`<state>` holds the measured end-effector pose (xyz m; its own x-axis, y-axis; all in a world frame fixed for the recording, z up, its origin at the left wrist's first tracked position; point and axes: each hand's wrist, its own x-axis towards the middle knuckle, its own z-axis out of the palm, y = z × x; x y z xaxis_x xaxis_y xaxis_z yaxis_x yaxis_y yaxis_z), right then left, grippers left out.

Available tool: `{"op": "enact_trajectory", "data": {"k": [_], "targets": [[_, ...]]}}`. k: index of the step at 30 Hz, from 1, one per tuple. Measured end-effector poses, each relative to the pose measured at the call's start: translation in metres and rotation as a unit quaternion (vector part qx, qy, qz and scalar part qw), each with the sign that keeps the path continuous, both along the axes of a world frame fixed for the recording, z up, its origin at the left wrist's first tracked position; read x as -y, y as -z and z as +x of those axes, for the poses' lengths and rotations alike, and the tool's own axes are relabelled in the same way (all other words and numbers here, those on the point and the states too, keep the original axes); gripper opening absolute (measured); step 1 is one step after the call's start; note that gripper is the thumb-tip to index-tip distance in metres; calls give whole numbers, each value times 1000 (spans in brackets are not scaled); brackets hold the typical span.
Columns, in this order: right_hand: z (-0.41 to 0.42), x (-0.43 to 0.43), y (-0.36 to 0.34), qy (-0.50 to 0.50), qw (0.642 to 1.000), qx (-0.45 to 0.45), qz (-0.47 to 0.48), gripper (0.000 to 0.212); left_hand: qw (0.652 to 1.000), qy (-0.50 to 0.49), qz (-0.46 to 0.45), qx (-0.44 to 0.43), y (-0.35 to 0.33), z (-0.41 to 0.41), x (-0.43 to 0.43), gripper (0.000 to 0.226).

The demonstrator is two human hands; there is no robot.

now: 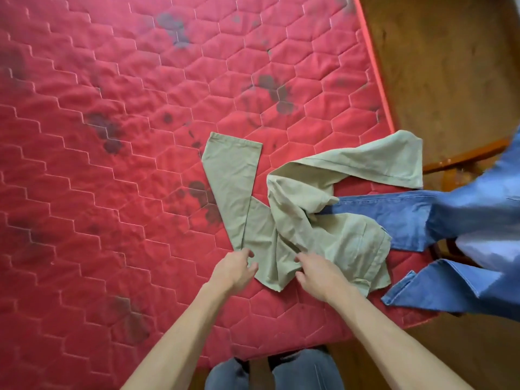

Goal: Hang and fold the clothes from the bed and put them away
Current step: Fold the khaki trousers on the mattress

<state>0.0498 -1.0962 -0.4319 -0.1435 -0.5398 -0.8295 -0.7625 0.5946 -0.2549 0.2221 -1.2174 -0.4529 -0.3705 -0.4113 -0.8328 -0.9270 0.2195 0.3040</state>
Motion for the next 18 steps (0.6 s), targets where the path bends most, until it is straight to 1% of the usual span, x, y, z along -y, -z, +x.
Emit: {"op": "enact_trajectory", "data": {"k": [3, 5, 6, 7, 8, 9, 11, 12, 14, 16, 18], "targets": [[-3, 6, 37, 52, 997, -41, -48, 50, 1000, -22, 14, 5, 43, -7, -3, 42], [-5, 6, 58, 139, 980, -83, -114, 66, 999, -34, 22, 18, 71, -9, -10, 44], [-9, 4, 68, 192, 967, -100, -132, 71, 999, -43, 24, 21, 82, -12, -13, 45], [-14, 1, 78, 240, 956, -109, -127, 73, 998, -56, 26, 20, 92, -17, -16, 46], [-19, -2, 87, 265, 953, -103, -103, 69, 997, -71, 30, 15, 98, -23, -20, 46], [-24, -6, 95, 272, 955, -91, -75, 56, 996, -85, 37, 5, 101, -31, -24, 46], [-31, -14, 97, 263, 961, -80, -35, 23, 994, -91, 56, -20, 95, -51, -35, 41], [-32, -17, 92, 259, 962, -80, -28, 20, 994, -84, 65, -32, 88, -59, -40, 39], [-34, -17, 76, 262, 962, -71, -19, 25, 994, -62, 76, -52, 68, -71, -47, 39], [-38, -12, 51, 287, 957, -44, -21, 26, 992, -40, 94, -70, 42, -74, -51, 47], [-45, -7, 26, 322, 946, -5, -34, 30, 987, -37, 131, -88, 15, -76, -53, 60]]}}
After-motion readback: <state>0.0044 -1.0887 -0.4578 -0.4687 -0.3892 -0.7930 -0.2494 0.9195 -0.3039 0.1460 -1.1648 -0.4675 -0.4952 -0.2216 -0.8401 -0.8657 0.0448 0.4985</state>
